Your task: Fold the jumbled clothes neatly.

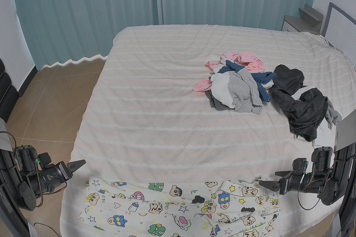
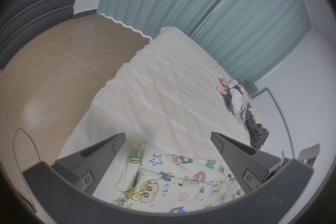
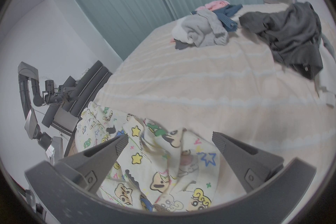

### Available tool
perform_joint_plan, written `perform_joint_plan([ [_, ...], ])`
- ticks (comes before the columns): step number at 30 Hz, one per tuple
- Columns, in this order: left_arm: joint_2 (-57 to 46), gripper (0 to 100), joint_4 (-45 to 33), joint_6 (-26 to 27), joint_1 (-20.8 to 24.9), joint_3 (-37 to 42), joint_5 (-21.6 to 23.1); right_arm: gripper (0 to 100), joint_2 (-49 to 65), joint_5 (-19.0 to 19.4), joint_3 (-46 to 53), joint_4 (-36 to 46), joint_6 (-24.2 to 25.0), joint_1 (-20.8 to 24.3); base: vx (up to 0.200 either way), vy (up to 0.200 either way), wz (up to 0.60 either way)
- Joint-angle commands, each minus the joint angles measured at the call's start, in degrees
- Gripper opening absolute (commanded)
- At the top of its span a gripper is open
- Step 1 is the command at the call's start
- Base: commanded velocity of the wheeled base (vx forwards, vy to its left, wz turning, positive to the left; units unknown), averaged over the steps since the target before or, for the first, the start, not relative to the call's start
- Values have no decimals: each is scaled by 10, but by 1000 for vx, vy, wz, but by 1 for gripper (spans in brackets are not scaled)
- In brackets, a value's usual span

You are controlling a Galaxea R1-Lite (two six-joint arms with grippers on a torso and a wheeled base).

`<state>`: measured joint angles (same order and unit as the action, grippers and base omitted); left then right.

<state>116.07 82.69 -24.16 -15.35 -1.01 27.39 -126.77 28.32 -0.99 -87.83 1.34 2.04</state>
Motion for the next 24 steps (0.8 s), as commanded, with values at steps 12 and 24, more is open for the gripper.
perform_joint_plan([
  [12, -11, 100, 0, -92, 4, 10, 19, 100, -3, -28, 10, -1, -130, 92, 0, 0, 0],
  [24, 8, 100, 0, -93, 8, 10, 27, 100, -41, -42, 10, -1, -200, 108, 0, 0, 0],
])
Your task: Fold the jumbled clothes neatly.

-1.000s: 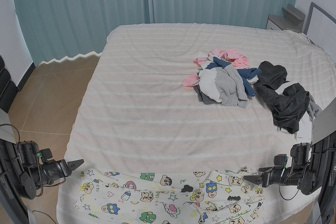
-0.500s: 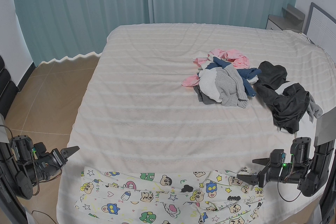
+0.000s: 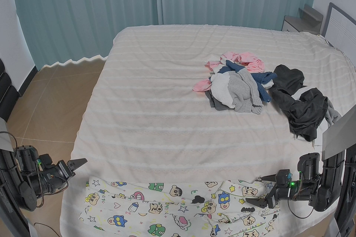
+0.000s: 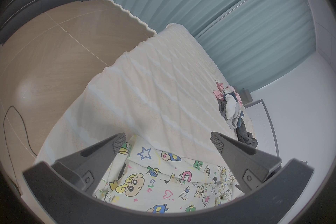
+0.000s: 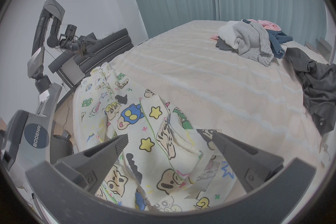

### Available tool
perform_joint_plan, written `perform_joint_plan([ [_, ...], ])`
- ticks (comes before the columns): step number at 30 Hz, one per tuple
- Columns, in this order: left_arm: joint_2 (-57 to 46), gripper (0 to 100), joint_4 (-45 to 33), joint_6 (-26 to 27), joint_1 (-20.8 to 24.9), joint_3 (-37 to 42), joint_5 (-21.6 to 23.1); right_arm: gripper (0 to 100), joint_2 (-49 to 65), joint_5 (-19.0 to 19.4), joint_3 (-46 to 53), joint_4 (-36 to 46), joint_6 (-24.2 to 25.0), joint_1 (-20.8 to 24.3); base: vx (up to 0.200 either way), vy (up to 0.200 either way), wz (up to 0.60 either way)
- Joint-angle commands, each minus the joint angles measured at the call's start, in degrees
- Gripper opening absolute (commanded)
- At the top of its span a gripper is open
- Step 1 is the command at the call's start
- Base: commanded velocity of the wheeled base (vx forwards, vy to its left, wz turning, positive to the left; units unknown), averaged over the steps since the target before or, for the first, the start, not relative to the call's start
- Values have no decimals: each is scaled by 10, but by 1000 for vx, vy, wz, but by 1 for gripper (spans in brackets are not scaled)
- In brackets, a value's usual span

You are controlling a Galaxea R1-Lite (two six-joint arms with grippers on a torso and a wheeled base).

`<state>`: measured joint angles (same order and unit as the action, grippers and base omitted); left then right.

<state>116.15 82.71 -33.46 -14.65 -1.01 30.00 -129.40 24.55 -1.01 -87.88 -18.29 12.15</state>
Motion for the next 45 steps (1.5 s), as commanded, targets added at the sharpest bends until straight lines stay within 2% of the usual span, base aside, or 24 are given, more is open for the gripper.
perform_joint_plan([
  [1, 7, 100, 0, 0, 1, 10, 1, 100, -15, -5, 10, 0, -4, 8, 0, 0, 0],
  [8, 7, 100, 0, 0, 1, 10, 1, 100, -16, -8, 10, 0, -9, 14, 0, 0, 0],
  [10, 8, 100, 1, 0, 0, 10, 1, 100, -17, -20, 10, 0, -13, 14, 0, 0, 0],
  [11, 8, 100, 1, 0, 0, 10, 1, 0, -18, -24, 10, 0, -14, 15, 0, 0, 0],
  [30, 7, 100, 3, 0, 1, 10, 1, 0, 32, -30, -5, -1, -16, 29, 0, 0, 0],
  [35, 7, 100, 3, 0, 0, 10, 1, 0, 25, -54, -43, 0, -15, 29, 0, 0, 0],
  [45, 7, 100, 3, 0, 1, 10, 1, 0, -17, -74, -94, 1, -15, 31, 0, 0, 0],
])
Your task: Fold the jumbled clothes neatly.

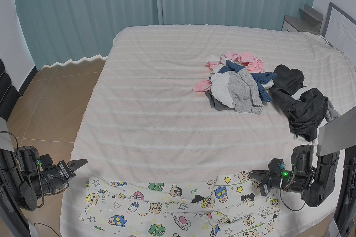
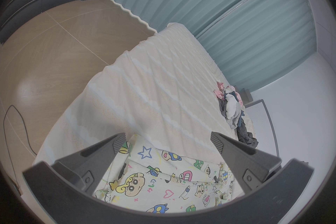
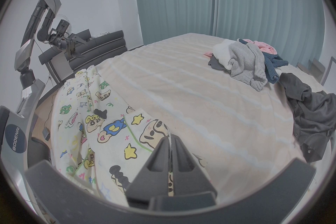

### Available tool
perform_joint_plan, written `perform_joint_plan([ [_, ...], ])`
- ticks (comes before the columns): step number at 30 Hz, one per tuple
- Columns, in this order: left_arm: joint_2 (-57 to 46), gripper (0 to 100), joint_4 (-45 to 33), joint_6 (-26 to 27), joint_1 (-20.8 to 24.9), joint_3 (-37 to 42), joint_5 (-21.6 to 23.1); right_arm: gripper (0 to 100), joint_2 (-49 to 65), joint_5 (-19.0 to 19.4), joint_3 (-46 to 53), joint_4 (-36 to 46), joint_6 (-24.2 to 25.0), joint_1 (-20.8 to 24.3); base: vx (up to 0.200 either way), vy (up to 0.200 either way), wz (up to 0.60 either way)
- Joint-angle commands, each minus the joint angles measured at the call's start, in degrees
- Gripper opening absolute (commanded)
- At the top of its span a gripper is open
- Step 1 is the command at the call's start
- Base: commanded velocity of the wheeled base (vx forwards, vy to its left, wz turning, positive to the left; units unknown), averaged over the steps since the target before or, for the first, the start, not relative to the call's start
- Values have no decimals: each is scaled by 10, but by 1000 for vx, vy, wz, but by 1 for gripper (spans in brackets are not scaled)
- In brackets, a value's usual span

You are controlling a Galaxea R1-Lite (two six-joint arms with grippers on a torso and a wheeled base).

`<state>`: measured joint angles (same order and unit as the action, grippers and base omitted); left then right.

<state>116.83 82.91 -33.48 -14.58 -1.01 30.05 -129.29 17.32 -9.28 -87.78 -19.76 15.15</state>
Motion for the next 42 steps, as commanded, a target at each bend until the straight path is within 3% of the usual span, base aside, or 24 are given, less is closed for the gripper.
perform_joint_plan([
  [1, 1, 100, 0, 0, 0, 10, 0, 0, -20, -4, -8, 0, 0, 3, 0, 0, 0],
  [5, 0, 100, 1, 1, 0, 10, 0, 0, -26, -12, -2, 0, 0, 6, 0, 0, 0],
  [6, -1, 100, 1, 1, 0, 10, 0, 100, -27, -14, -3, 0, 1, 6, 0, 0, 0],
  [11, -4, 100, 1, 2, 0, 10, -2, 100, -24, -14, 0, -1, 3, 6, 0, 0, 0],
  [15, -61, 100, -5, 10, 7, 9, -17, 100, 55, -25, 8, -1, 116, 15, 0, 0, 0],
  [22, -64, 100, -6, 6, 39, 10, -17, 100, 106, -120, 62, -1, 283, 83, 0, 0, 0],
  [29, -56, 100, -17, 5, 41, 10, -17, 100, 102, -217, 86, -1, 468, 155, 0, 0, 0],
  [33, -49, 100, -16, 10, 40, 10, -18, 100, 102, -222, 92, -1, 494, 143, -100, 0, 0],
  [36, -48, 100, -13, 11, 41, 9, -44, 100, 107, -221, 92, -1, 494, 119, -200, 0, 0],
  [42, -55, 100, -12, 32, 43, 9, -69, 100, 108, -226, 93, -1, 495, 117, -200, 0, 0],
])
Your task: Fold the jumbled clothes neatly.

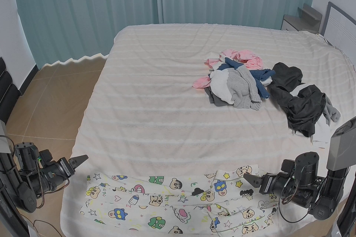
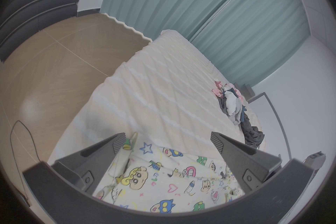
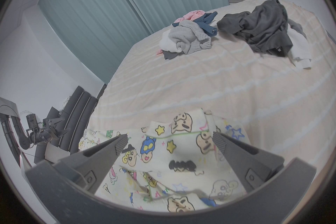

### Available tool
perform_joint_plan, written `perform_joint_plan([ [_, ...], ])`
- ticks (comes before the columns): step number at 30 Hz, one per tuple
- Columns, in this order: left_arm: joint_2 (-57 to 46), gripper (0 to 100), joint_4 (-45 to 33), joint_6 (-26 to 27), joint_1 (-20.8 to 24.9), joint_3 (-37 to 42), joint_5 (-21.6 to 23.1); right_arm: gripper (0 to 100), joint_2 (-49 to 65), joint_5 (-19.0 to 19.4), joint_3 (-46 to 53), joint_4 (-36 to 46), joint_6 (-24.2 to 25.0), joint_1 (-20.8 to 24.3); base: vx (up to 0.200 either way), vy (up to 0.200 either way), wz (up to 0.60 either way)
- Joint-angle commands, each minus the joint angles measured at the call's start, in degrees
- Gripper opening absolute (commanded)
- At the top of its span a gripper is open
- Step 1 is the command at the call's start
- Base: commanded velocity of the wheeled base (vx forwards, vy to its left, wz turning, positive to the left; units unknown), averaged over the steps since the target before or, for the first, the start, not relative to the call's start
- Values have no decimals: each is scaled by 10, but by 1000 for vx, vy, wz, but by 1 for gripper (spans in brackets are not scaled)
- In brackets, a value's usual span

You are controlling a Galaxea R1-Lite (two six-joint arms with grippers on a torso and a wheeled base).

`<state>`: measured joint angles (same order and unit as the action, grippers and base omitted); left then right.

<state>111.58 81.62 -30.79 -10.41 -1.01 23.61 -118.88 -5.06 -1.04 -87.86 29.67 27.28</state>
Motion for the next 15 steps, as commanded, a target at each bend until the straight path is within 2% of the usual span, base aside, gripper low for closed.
perform_joint_plan([
  [1, -1, 100, 1, 22, 1, 9, -11, 100, 6, -3, 10, 0, 0, -5, -200, 0, 0],
  [2, -1, 100, 1, 28, 1, 9, -12, 100, 7, -4, 10, 0, 0, -5, 0, 0, 0],
  [5, 3, 100, -3, 97, 2, 9, -16, 100, 9, -8, 10, 0, 1, -5, 0, 0, 0],
  [6, 3, 100, -3, 101, 2, 8, -16, 100, 9, -8, 10, 0, 1, -5, 0, 0, 0],
  [7, 5, 100, -4, 145, 0, 7, -19, 100, 10, -13, 10, 0, 1, -4, 0, 0, 0],
  [10, 5, 100, -15, 198, 1, -3, -30, 100, 8, -21, 10, 0, 1, -3, 0, 0, 0],
  [13, 8, 100, -74, 244, 3, -31, -39, 100, 5, -21, 10, 0, 2, -1, 0, 0, 0],
  [14, 7, 100, -128, 264, 3, -61, -59, 100, 5, -21, 10, 0, 2, -1, 0, 0, 0],
  [15, 7, 100, -135, 266, 3, -66, -63, 100, 5, -21, 10, 0, 2, -1, 0, 0, 0],
])
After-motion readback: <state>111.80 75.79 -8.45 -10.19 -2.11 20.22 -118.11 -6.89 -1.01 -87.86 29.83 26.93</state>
